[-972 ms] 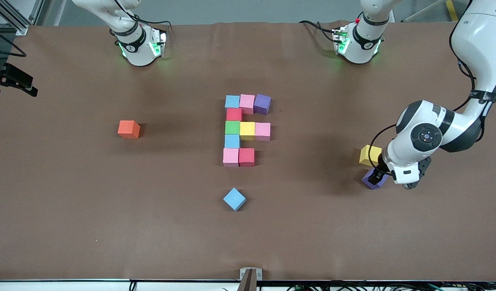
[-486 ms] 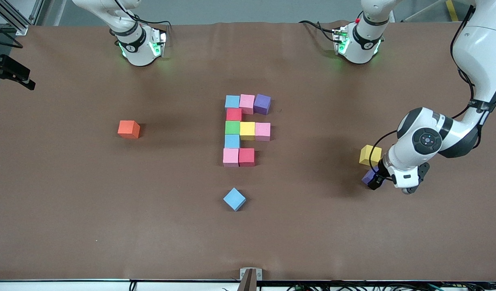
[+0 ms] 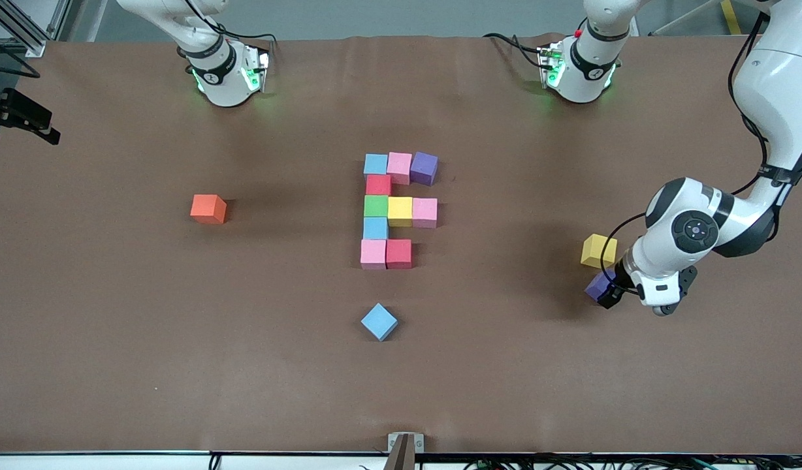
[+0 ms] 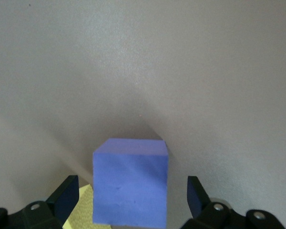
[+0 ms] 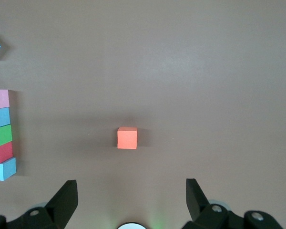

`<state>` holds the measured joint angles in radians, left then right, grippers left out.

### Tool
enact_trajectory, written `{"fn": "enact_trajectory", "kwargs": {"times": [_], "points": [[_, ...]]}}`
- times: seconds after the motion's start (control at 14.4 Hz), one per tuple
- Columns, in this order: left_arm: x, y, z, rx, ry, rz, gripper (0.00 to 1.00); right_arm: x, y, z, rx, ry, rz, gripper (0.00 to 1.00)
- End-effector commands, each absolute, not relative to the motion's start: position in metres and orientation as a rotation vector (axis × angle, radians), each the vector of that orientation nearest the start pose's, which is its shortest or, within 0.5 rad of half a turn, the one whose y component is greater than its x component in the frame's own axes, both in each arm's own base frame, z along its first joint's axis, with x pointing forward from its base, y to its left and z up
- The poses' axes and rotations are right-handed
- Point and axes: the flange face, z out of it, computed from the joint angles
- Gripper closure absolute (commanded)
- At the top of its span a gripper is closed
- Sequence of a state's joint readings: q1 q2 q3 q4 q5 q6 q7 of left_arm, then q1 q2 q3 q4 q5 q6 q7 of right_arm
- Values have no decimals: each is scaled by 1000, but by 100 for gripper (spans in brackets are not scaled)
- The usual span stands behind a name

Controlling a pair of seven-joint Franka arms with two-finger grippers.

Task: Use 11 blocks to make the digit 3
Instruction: 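Lower the left gripper and grasp the purple cube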

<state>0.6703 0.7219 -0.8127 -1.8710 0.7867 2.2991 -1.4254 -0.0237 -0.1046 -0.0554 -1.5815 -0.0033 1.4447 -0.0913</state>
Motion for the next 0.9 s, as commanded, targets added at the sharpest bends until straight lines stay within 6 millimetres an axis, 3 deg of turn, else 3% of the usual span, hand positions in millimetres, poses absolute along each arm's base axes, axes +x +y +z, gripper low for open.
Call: {"fn": "enact_trajectory", "kwargs": {"times": [0.0,0.14,0.21,0.35,0.42,0.69,0.83], "points": [[632,-39,214,-2836,-1266,-123,0,499,-41,663,-3127,-38,56,0],[632,-37,211,-2838,-1265,-128,0,499,-41,663,-3129,-42,59,0],[632,-39,209,-2843,-1272,-128,13,498,-42,663,-3129,-58,66,0],[633,-40,209,-2843,-1279,-130,60,496,-42,662,-3128,-71,80,0],[634,-44,210,-2845,-1279,-132,72,496,-42,662,-3128,-52,80,0],[647,-52,226,-2813,-1368,-172,80,496,-43,662,-3119,-19,89,0],[648,-73,234,-2766,-1455,-179,80,495,-41,663,-3116,22,86,0]]}}
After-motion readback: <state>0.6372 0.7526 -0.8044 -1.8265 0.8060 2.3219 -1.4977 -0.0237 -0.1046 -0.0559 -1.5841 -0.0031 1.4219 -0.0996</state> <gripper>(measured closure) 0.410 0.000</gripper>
